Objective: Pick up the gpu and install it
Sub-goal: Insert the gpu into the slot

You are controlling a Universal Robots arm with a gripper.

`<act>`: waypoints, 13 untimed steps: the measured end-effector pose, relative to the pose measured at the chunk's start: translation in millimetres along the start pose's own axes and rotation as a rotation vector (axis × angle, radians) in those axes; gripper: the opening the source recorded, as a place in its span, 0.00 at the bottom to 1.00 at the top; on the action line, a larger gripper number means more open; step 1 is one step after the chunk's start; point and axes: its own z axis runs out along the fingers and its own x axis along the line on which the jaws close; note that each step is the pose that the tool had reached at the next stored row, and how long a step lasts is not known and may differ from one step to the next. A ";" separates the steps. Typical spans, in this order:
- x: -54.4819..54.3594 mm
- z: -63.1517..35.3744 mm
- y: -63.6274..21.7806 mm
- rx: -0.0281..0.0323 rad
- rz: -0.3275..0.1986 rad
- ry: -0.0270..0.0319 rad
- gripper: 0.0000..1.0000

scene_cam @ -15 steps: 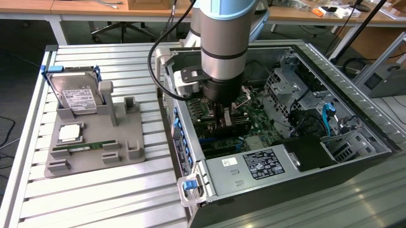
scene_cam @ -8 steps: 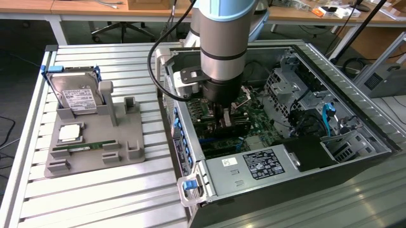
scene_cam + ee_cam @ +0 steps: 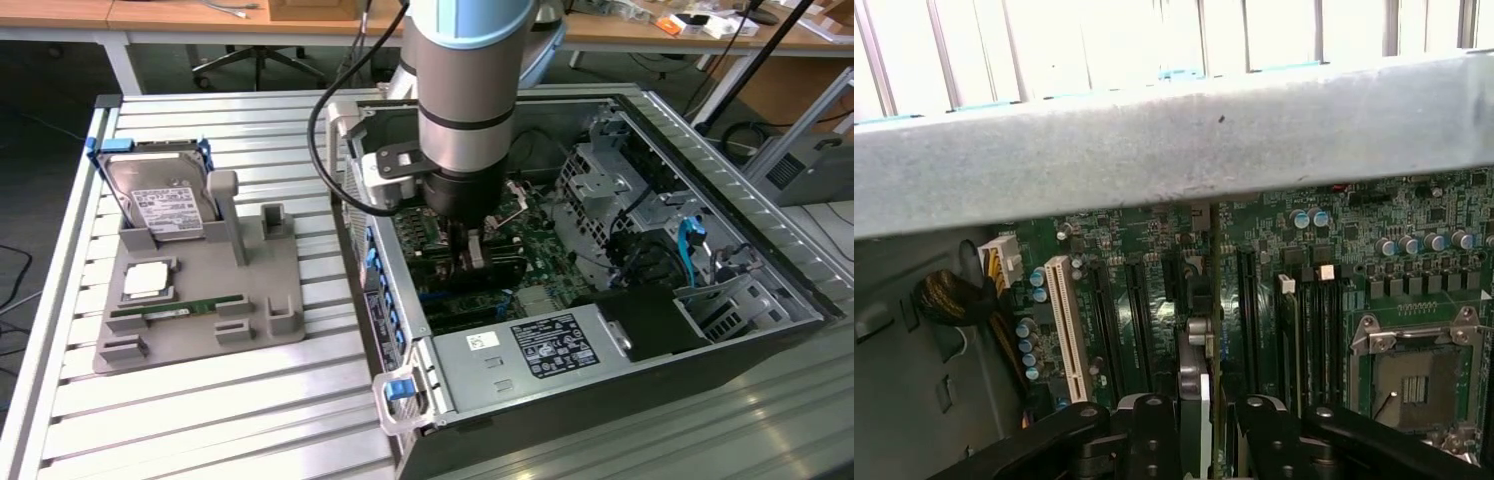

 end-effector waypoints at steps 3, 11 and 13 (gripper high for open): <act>0.0 1.0 0.4 -0.0001 0.000 0.0002 0.27; -0.8 3.5 1.8 0.0000 0.000 -0.0001 0.27; -1.4 3.5 1.9 0.0000 -0.002 -0.0002 0.27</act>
